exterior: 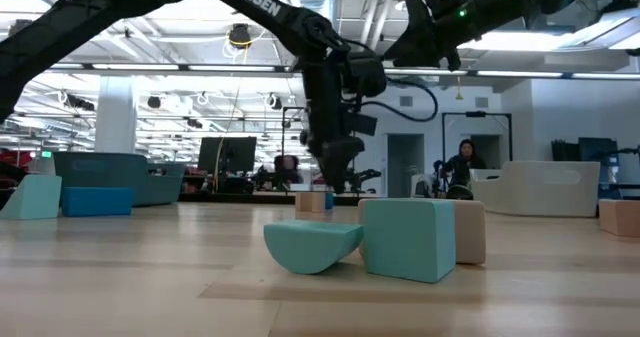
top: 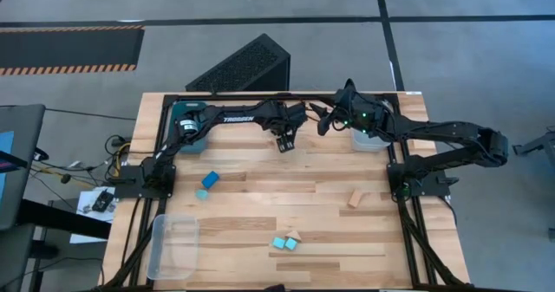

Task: Sort & place blocks by color
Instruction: Put the right blue block into the blue bin

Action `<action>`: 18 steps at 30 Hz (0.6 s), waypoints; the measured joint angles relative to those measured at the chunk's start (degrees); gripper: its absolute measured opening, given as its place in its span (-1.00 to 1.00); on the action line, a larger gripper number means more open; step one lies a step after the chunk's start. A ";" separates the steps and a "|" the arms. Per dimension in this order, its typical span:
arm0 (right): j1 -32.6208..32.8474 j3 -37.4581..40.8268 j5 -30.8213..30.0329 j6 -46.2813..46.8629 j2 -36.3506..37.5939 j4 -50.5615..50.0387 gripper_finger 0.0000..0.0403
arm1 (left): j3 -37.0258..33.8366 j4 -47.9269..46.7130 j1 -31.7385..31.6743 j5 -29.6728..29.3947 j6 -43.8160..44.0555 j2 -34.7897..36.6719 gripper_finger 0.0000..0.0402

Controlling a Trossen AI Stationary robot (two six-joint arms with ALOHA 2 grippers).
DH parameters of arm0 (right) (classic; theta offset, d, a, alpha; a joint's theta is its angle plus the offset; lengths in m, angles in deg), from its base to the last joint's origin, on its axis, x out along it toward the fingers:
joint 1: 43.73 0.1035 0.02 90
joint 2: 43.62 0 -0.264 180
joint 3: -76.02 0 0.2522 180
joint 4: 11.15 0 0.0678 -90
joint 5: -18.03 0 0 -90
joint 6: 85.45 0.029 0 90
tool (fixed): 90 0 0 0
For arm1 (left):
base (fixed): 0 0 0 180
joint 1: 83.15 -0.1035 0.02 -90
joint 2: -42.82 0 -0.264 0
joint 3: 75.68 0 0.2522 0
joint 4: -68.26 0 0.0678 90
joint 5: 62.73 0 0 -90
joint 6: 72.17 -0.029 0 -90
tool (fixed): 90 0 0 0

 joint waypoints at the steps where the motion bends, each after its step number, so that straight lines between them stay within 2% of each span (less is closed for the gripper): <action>1: 0.00 0.00 0.00 -0.01 0.00 -0.04 -0.03 | 0.80 -0.50 -0.23 -1.74 -1.16 0.00 0.20; 3: 0.00 0.00 -0.02 -0.03 0.00 -0.21 -0.03 | 2.64 -1.89 -1.18 -3.65 -3.82 0.00 0.20; 5: 0.00 0.00 -0.02 -0.03 0.00 -0.54 -0.03 | 4.01 -2.09 -2.77 -2.72 -6.07 0.12 0.20; 11: 0.00 0.00 -0.04 -0.03 0.00 -2.28 -0.03 | 3.38 -2.37 -9.32 11.86 -5.61 0.05 0.20; 14: -0.16 0.00 -0.15 -0.05 0.00 -3.06 -0.02 | 2.15 -3.65 -10.49 15.22 -6.13 -0.08 0.20; 18: -0.63 0.00 -0.15 -0.05 0.00 -3.12 -0.03 | 1.41 -3.80 -9.49 15.94 -8.82 -0.11 0.20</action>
